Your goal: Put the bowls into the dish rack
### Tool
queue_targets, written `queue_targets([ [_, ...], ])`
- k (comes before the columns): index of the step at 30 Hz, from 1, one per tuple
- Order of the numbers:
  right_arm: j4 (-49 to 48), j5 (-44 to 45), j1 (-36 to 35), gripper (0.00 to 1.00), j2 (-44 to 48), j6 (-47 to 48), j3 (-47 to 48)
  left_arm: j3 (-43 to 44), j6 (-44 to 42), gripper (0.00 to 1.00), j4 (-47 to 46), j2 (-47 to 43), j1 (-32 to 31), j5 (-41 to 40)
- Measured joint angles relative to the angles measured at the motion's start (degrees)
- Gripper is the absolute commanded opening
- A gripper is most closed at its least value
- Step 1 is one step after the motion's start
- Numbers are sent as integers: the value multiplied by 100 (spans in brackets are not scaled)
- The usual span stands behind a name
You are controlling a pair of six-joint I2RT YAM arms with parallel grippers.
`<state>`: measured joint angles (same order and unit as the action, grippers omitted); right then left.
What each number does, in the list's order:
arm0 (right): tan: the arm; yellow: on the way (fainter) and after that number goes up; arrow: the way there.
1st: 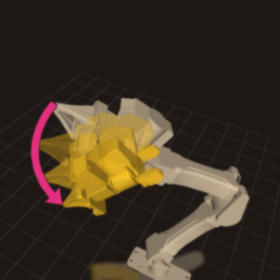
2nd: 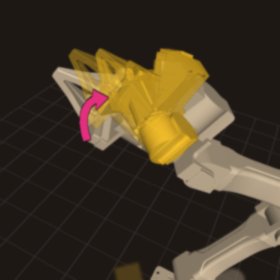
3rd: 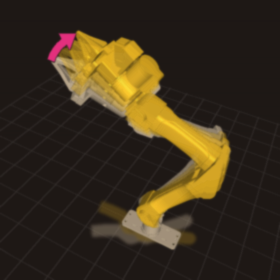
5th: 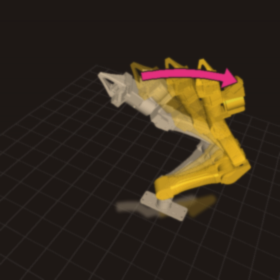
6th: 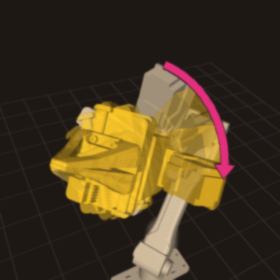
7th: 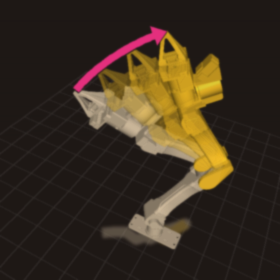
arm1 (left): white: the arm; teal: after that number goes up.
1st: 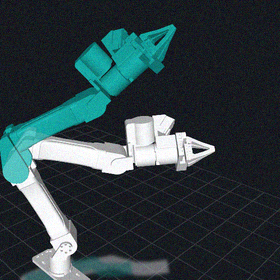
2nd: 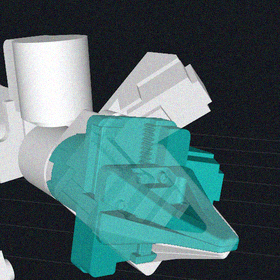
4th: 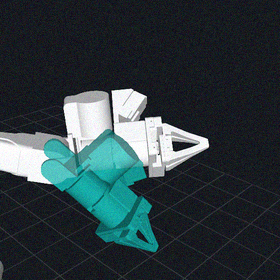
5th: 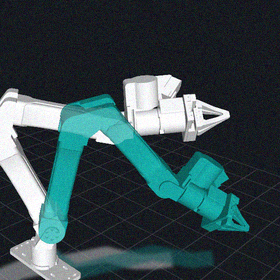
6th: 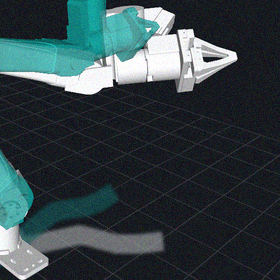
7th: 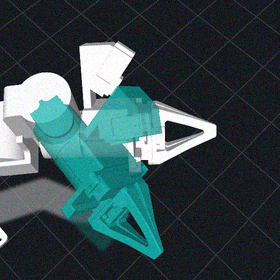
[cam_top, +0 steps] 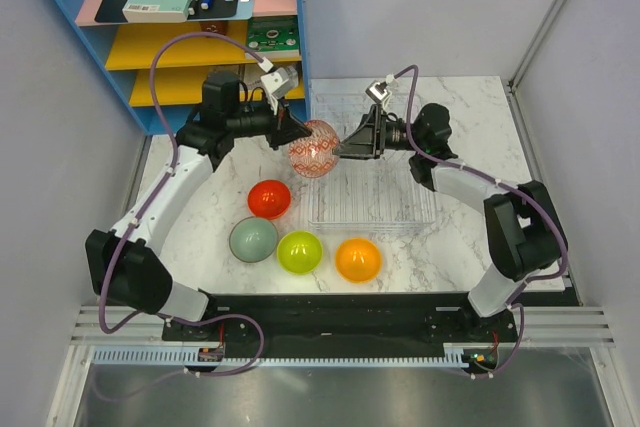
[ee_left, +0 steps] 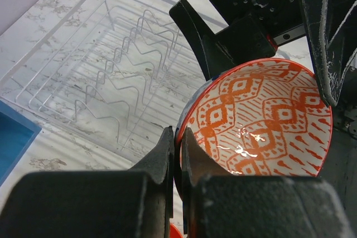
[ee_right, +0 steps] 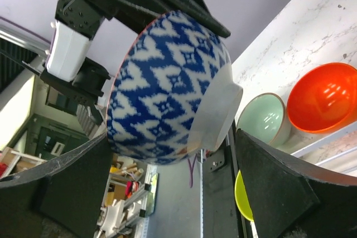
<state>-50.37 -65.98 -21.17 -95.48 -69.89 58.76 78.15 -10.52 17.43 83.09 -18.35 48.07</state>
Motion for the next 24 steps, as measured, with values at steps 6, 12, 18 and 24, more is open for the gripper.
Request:
queue_targets([
  [6, -575, 24, 0, 93, -210, -544, 24, -155, 0, 2, -48, -2, -111, -243],
  [12, -726, 57, 26, 82, -234, -688, 42, -168, 0, 2, -181, -33, -177, -385],
  [18, -793, 160, 39, 62, -326, -734, 42, -168, -2, 2, -238, -39, -210, -551],
  [24, -833, 205, 44, 3, -374, -787, 42, -173, -4, 2, -258, -39, -232, -680],
])
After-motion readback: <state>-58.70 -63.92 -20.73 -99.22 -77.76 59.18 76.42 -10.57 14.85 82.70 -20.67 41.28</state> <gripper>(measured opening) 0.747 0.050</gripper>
